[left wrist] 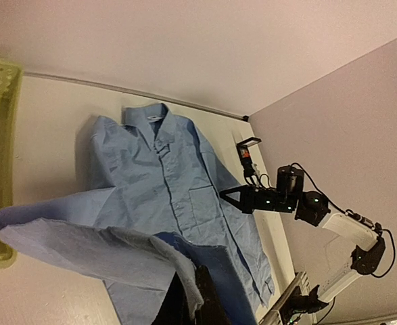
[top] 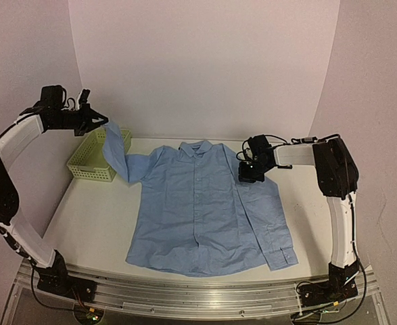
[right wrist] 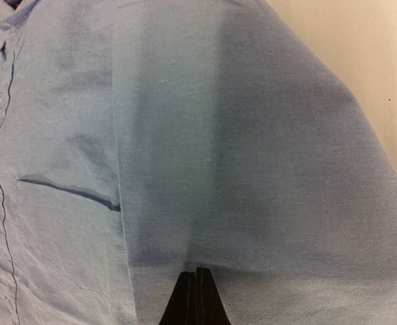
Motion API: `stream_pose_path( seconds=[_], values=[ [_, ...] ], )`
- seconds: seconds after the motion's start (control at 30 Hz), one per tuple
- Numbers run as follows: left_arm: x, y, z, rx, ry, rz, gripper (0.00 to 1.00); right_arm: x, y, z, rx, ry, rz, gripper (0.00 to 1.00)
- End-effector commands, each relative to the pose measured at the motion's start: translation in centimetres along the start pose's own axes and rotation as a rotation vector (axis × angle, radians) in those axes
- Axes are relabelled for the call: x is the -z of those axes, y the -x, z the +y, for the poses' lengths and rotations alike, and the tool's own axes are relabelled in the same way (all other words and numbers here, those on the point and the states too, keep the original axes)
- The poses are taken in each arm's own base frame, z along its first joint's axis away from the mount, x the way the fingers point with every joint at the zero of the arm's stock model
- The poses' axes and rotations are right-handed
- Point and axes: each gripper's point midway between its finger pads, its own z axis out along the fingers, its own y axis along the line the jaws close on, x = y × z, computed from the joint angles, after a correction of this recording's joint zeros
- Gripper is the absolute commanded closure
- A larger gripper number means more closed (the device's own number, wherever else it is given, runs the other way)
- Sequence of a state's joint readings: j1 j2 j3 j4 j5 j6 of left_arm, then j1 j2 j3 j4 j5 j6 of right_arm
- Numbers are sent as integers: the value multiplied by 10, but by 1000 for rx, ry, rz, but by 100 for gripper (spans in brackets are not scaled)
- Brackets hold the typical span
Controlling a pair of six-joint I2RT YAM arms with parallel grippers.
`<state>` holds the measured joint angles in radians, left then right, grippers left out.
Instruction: Pin the brooch onto the clothing
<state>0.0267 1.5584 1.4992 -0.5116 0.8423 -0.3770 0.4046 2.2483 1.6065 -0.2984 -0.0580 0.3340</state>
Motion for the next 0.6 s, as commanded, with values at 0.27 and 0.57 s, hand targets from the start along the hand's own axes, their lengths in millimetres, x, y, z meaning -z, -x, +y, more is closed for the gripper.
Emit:
stream_pose_path(
  seconds=[0.27,0.57],
  values=[
    [40,-110,-68,-435,-175,188,100,23,11,16,22,55,-31,100],
    [47,-144,-32,-133,-157,262,100,30,15,19,31,64,-43,100]
  ],
)
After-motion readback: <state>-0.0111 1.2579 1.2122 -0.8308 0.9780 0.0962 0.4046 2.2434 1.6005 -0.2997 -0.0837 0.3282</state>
